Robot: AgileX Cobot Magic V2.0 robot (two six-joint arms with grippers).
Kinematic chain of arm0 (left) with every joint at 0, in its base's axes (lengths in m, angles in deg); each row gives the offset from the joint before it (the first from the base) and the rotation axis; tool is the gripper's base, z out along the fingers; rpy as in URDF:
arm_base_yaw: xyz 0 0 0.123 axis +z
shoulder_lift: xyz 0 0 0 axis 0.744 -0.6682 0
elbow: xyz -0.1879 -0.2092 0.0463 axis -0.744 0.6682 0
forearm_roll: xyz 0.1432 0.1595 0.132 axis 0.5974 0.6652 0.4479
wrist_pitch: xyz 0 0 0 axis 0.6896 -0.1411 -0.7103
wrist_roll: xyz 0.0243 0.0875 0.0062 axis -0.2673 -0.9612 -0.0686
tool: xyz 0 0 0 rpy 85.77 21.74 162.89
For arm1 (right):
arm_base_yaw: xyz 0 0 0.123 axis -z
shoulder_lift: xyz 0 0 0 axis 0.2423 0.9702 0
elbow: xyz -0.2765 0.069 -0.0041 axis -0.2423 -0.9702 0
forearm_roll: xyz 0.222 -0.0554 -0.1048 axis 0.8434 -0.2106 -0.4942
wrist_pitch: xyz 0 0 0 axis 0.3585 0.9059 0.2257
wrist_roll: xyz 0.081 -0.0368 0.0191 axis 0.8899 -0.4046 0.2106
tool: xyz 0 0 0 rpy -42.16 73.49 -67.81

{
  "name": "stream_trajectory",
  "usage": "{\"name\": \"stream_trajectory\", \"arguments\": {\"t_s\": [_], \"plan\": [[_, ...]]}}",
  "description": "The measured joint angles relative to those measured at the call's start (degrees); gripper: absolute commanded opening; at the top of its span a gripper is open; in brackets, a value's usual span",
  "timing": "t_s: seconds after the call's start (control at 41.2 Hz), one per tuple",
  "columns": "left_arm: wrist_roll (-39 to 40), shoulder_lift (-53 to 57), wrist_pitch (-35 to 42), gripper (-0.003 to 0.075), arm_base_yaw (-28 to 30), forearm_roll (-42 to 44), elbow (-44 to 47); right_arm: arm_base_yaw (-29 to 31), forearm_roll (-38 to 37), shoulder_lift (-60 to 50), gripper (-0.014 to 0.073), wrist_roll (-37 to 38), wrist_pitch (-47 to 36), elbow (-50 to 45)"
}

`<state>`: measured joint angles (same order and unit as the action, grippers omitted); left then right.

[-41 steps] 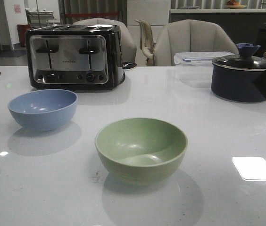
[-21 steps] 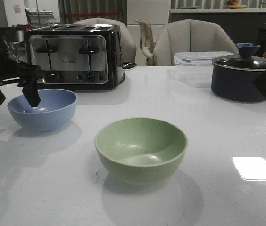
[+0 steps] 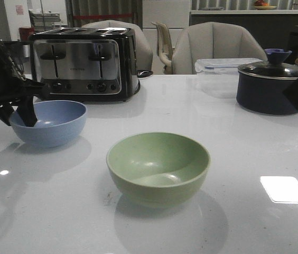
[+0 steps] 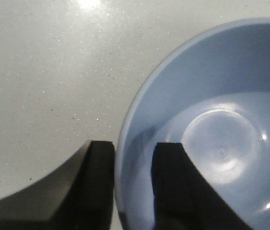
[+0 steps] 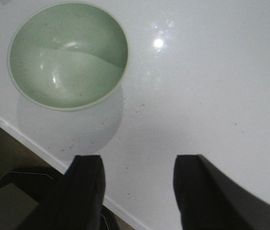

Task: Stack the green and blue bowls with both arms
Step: 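Lift the blue bowl with the left gripper over the green bowl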

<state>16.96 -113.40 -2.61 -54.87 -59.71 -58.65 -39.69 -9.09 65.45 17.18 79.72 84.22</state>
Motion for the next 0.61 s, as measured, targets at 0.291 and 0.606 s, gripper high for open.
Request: {"name": "stream_trajectory", "arguments": {"t_s": [0.291, 0.606], "plan": [[0.0, 2.13, -4.13, 0.0101, 0.0, 0.0, -1.95, 0.0, 0.0, 0.0, 0.0451, 0.0, 0.0, 0.0], [-0.12, 13.33, -8.84, 0.0101, -2.46, 0.2, -3.33, 0.0, 0.0, 0.0, 0.0451, -0.12, 0.0, 0.0]]}}
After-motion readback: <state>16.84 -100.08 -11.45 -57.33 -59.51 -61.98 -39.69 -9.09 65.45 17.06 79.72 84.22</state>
